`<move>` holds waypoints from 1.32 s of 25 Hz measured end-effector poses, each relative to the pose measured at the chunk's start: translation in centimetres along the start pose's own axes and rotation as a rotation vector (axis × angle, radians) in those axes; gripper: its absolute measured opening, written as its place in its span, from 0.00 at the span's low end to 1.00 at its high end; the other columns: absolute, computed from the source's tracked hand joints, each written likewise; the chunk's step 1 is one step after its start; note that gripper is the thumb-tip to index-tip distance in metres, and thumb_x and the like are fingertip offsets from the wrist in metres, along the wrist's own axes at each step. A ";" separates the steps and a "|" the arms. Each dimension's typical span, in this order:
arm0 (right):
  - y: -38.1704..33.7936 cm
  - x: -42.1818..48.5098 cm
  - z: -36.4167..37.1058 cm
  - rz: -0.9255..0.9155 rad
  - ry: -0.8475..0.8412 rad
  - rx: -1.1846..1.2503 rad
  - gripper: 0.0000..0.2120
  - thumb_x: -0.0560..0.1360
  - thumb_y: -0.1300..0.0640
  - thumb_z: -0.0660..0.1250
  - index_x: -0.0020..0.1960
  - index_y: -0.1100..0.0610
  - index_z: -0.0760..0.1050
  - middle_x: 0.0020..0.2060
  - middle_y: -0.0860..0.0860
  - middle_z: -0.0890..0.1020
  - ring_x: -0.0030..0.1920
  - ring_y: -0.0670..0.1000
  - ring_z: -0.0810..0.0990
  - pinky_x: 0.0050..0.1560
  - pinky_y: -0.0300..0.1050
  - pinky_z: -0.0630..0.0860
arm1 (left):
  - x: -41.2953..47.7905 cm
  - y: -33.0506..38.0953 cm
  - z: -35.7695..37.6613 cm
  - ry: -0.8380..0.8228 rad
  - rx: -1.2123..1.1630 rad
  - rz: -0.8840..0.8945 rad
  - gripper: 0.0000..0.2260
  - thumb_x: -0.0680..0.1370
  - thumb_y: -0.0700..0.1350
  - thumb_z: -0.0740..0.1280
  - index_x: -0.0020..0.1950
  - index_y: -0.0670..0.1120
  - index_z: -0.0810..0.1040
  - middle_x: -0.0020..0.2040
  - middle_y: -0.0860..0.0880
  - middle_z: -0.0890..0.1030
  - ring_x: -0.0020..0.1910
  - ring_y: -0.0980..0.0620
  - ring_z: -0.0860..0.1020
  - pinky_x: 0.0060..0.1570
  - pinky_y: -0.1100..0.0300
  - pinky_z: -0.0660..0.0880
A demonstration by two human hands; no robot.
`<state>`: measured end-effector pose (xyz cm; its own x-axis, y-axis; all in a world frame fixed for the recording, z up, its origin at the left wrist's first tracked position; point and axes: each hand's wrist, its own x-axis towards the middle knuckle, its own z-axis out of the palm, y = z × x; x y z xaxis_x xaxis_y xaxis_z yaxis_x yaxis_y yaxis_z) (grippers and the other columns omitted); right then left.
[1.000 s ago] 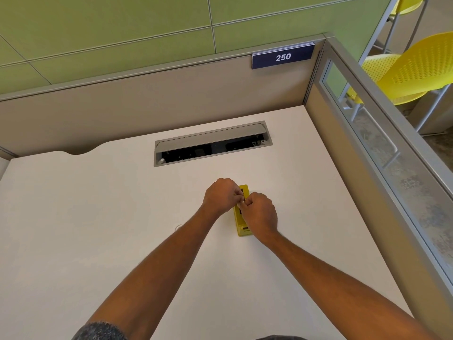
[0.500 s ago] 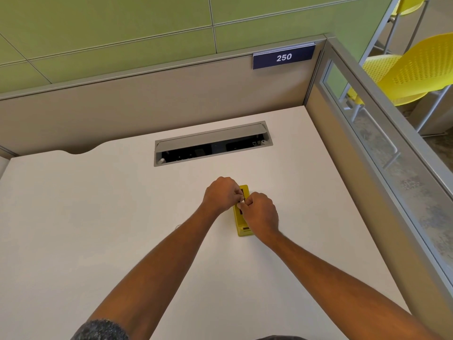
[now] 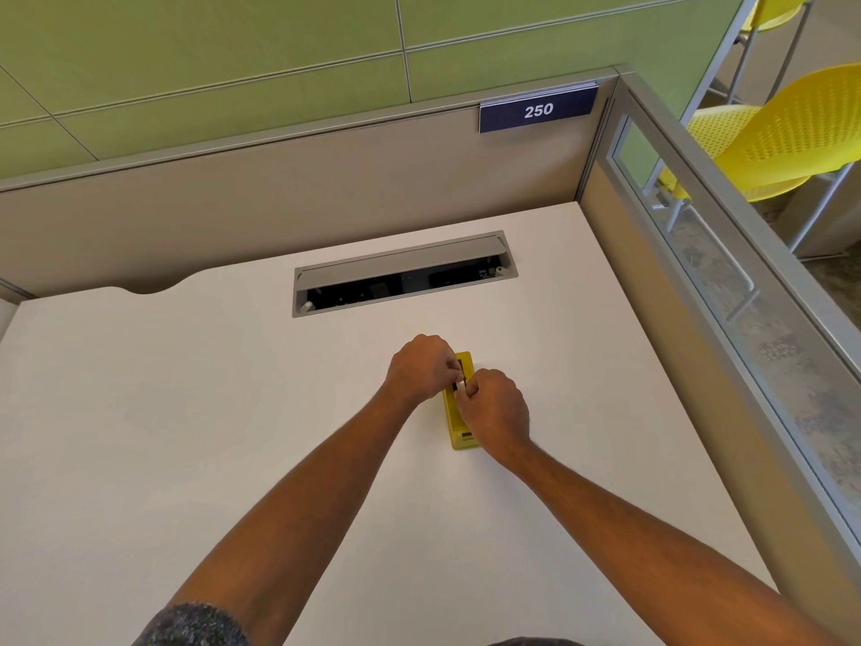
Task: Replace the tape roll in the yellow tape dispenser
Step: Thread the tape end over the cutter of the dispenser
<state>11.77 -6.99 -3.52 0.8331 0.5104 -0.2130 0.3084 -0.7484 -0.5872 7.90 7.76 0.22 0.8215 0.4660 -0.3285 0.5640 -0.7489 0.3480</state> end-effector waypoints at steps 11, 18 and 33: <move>0.1 -0.1 0.0 0.009 -0.001 0.038 0.15 0.82 0.41 0.70 0.46 0.52 0.81 0.43 0.48 0.83 0.41 0.49 0.82 0.40 0.42 0.74 | 0.8 -0.1 -0.6 -0.050 0.070 0.053 0.10 0.81 0.52 0.76 0.57 0.49 0.92 0.55 0.50 0.90 0.52 0.50 0.86 0.48 0.56 0.80; 0.2 -0.2 -0.1 -0.002 0.004 0.055 0.14 0.82 0.42 0.70 0.44 0.52 0.79 0.42 0.48 0.83 0.40 0.49 0.81 0.39 0.41 0.73 | 0.9 -0.3 -0.5 -0.042 0.071 0.054 0.09 0.82 0.52 0.74 0.57 0.49 0.91 0.55 0.50 0.90 0.47 0.53 0.81 0.44 0.57 0.75; 0.4 -0.2 0.1 -0.009 0.014 0.062 0.15 0.82 0.41 0.70 0.44 0.51 0.79 0.41 0.47 0.83 0.39 0.48 0.81 0.38 0.40 0.72 | 1.1 0.1 -0.9 -0.077 0.107 0.085 0.13 0.83 0.53 0.75 0.60 0.47 0.91 0.58 0.48 0.90 0.53 0.50 0.85 0.47 0.57 0.75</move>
<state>11.65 -7.38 -3.76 0.8373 0.5102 -0.1967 0.2867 -0.7160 -0.6365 8.90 8.61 0.67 0.8550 0.3642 -0.3691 0.4769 -0.8319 0.2837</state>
